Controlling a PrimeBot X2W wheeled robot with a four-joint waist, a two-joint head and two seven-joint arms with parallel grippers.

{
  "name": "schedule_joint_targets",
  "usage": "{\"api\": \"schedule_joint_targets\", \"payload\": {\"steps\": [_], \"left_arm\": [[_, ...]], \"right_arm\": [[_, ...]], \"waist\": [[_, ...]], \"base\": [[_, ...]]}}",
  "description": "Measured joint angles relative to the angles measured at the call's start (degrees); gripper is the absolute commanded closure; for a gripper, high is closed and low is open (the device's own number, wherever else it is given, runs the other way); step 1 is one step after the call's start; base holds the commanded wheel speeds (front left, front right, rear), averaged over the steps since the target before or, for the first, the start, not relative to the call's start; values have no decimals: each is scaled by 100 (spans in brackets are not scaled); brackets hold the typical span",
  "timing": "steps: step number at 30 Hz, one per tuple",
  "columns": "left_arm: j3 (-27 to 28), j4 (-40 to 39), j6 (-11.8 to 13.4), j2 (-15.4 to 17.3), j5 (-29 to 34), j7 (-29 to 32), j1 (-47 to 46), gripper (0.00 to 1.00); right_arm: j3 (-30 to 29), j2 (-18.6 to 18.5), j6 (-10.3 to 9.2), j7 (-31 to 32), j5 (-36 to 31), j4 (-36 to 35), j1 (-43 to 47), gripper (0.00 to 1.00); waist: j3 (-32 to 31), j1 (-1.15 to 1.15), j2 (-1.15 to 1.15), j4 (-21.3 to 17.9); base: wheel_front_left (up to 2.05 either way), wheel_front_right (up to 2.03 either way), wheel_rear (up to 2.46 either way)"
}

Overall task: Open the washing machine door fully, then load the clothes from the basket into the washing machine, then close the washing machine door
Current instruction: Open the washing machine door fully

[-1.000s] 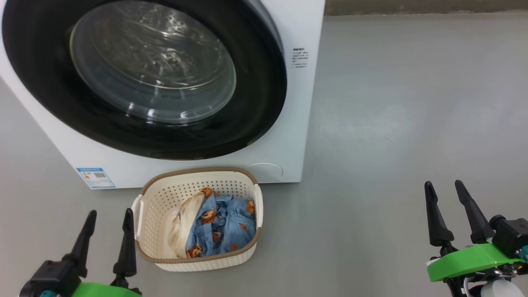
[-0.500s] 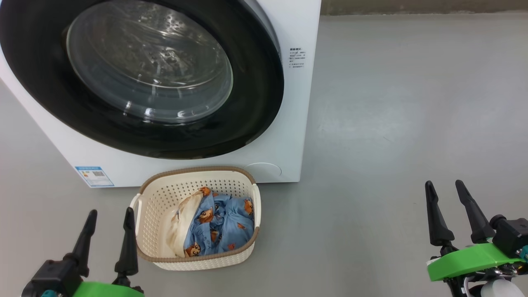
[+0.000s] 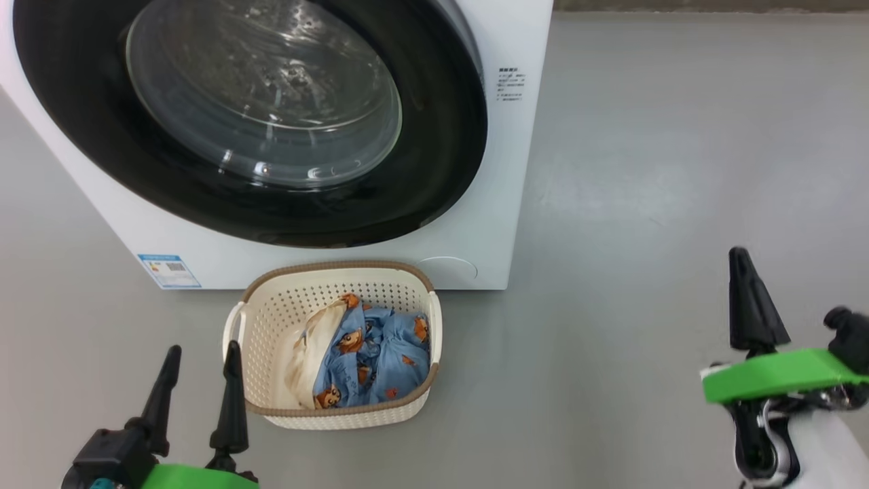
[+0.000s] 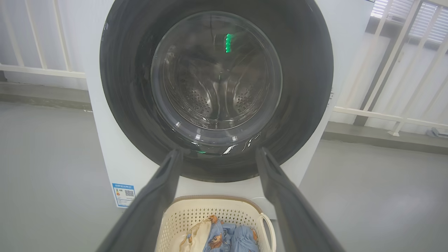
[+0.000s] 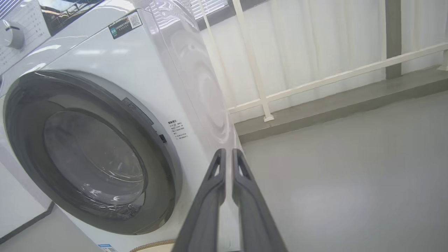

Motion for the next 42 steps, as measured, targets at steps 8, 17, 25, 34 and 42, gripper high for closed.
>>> {"api": "schedule_joint_targets", "payload": {"steps": [8, 17, 25, 34, 42], "left_arm": [[-146, -3, 0, -89, -7, 0, -19, 0], [-348, -2, 0, -142, -85, 0, -268, 0], [-483, -3, 0, -242, -160, -2, -527, 0], [-617, -2, 0, -267, -211, -7, -785, 0], [-811, -7, 0, -287, -333, -7, -1060, 0]], "right_arm": [[245, -55, 0, -24, 2320, 151, -861, 100], [1095, -1003, -1, 386, 5112, 88, -1803, 100], [1010, -1435, -1, 1470, 6426, -56, -2391, 100], [651, -1633, -1, 2760, 6787, 59, -3011, 100], [611, -1737, -1, 3760, 6781, 241, -3528, 100]], "waist": [[196, 0, 0, 173], [515, 1, 0, 403], [843, 1, 0, 661], [1285, 1, 0, 923], [1704, 1, 0, 1112]], "base": [[0, 0, 0], [0, 0, 0], [0, 0, 0], [0, 0, 0], [0, 0, 0]]}}
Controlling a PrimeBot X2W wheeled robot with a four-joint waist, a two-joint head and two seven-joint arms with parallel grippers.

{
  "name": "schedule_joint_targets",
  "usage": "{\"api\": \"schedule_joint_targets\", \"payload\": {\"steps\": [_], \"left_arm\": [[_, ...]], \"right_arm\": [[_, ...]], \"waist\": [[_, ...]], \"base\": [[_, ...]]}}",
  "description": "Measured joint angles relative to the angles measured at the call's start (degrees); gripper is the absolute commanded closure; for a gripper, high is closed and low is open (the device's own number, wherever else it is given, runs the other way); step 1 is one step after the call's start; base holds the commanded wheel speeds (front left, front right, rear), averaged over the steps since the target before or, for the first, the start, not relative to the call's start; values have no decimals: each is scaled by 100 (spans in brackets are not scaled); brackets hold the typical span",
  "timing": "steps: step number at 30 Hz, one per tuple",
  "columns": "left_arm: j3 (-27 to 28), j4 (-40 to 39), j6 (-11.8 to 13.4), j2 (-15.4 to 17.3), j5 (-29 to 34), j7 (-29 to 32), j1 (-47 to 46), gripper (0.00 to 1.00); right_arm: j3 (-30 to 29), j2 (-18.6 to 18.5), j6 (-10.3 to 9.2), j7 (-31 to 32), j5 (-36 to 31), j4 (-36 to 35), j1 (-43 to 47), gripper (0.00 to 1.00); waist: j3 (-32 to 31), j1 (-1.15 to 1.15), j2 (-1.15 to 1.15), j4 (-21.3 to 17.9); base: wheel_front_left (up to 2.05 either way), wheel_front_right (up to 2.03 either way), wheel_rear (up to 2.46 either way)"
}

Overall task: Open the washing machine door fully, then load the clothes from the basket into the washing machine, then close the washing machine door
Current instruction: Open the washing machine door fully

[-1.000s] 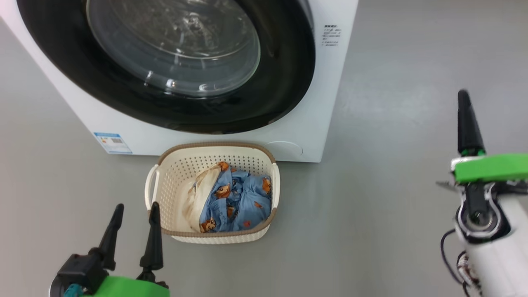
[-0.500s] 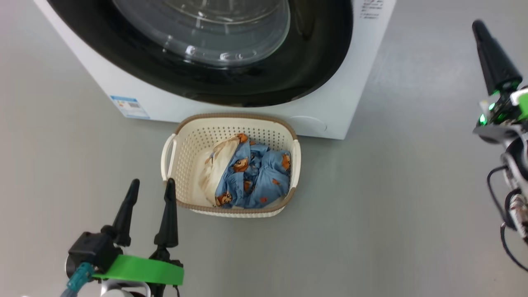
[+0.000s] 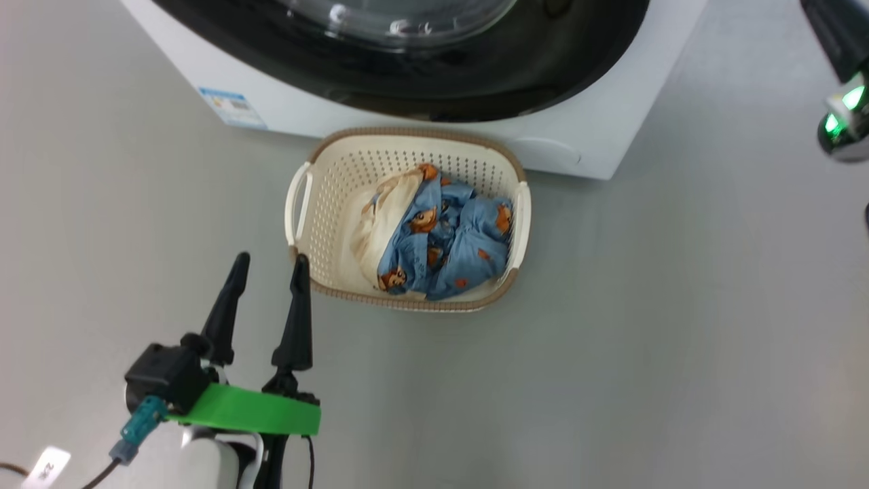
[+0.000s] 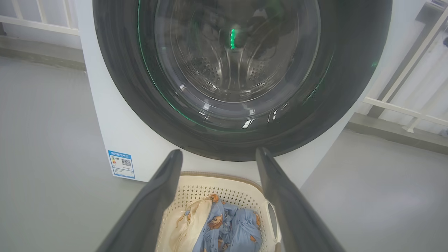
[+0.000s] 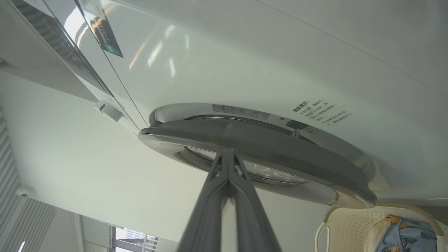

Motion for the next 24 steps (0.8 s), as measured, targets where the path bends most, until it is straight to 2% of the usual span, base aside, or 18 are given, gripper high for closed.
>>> {"api": "schedule_joint_targets", "payload": {"steps": [10, 24], "left_arm": [[-220, -88, 0, -15, -76, -1, -381, 0], [-423, -211, 0, -32, -223, -2, -761, 0]], "right_arm": [[-97, -88, 0, 746, -36, 200, -784, 100], [25, -130, 0, 1343, -305, 424, -1763, 100]], "waist": [[555, 0, 0, 163], [1247, 0, 0, 455]], "base": [[0, 0, 0], [0, 0, 0]]}}
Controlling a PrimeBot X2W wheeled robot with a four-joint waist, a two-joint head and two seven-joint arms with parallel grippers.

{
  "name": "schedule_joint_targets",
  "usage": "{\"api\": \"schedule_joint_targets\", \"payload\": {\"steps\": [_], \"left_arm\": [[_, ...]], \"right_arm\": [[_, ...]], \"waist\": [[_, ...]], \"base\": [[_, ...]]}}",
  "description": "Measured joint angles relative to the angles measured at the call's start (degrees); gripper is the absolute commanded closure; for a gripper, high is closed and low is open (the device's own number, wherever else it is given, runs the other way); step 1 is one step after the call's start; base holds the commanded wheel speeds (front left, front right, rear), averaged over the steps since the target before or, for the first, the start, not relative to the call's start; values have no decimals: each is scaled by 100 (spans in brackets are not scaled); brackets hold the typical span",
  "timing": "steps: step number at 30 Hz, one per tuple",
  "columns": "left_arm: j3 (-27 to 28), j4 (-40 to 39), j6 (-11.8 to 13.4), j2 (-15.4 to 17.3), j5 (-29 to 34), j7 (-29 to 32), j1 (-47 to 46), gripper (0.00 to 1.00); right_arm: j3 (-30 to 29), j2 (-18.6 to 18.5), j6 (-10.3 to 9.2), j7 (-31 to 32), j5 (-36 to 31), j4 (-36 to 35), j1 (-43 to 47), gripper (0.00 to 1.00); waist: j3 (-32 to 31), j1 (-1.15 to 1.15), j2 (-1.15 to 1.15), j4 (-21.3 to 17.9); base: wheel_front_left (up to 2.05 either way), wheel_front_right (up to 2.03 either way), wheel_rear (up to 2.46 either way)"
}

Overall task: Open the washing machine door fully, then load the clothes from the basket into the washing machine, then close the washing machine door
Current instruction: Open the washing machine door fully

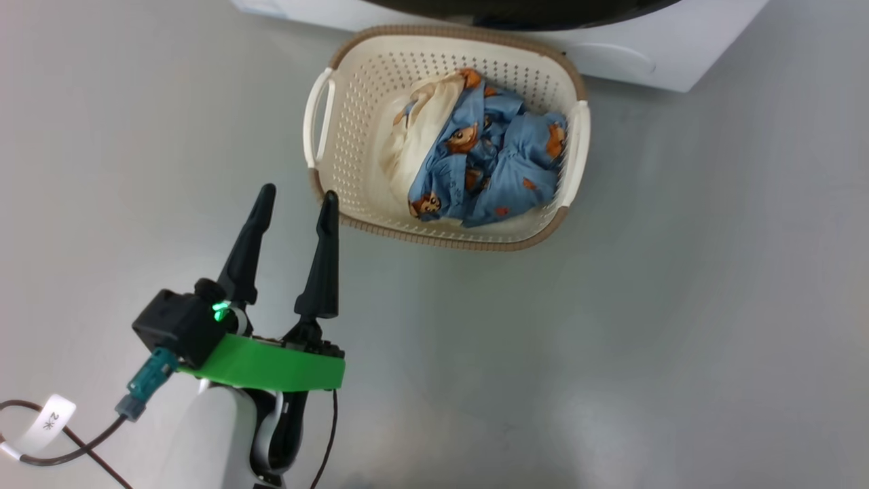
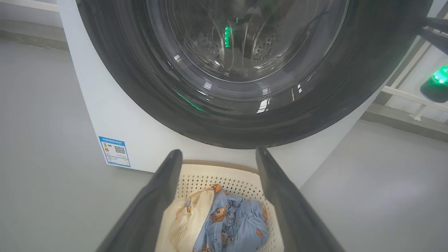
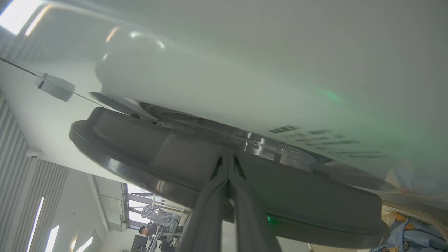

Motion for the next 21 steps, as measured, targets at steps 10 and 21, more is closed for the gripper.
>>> {"api": "schedule_joint_targets", "payload": {"steps": [10, 21], "left_arm": [[-54, -43, 0, -8, -151, -15, -127, 0], [-55, -44, 0, -26, -198, -15, -130, 0]], "right_arm": [[102, 2, 0, 89, -124, 147, -405, 100], [264, 48, -1, 314, -125, 172, -481, 100]], "waist": [[289, 0, 0, 210], [227, 0, 0, 230]], "base": [[0, 0, 0], [0, 0, 0]]}}
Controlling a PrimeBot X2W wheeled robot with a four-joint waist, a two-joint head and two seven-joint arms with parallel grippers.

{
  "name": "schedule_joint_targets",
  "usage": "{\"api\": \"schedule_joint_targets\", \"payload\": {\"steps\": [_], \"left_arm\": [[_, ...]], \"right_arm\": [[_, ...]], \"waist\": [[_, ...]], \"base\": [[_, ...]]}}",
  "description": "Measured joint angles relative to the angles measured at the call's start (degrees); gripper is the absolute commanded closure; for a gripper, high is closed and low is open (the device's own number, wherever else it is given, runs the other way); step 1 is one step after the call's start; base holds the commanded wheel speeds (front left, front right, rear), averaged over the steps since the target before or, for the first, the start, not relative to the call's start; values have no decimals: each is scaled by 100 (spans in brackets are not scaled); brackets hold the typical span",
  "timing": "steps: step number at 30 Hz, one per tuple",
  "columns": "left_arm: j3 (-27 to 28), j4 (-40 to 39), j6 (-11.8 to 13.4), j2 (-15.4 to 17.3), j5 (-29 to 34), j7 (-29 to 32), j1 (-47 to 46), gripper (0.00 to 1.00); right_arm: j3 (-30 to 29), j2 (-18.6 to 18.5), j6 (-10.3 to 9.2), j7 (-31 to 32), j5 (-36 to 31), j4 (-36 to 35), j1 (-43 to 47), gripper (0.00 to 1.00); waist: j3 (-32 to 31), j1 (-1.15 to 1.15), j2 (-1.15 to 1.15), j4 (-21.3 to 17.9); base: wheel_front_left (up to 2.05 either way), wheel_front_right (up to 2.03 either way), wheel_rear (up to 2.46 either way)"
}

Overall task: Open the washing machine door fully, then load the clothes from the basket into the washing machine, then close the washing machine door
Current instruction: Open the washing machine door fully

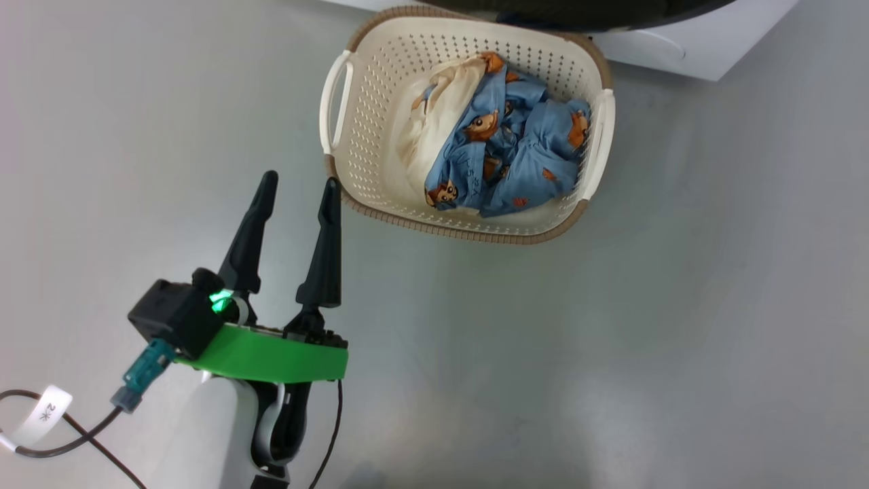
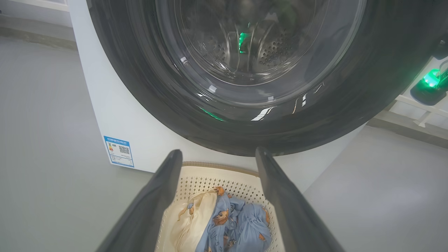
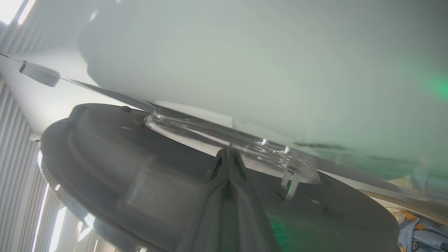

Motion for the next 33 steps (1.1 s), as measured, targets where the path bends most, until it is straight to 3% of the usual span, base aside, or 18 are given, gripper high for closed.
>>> {"api": "schedule_joint_targets", "payload": {"steps": [13, 33], "left_arm": [[13, 4, 0, 0, 60, 0, 65, 0], [79, 64, 0, 5, 336, 0, 567, 0]], "right_arm": [[192, 115, 0, 203, -1, -125, 383, 100], [522, 591, 0, 476, 5, -368, 1429, 100]], "waist": [[-350, -1, 0, -123], [-1086, -1, 0, -161]], "base": [[0, 0, 0], [0, 0, 0]]}}
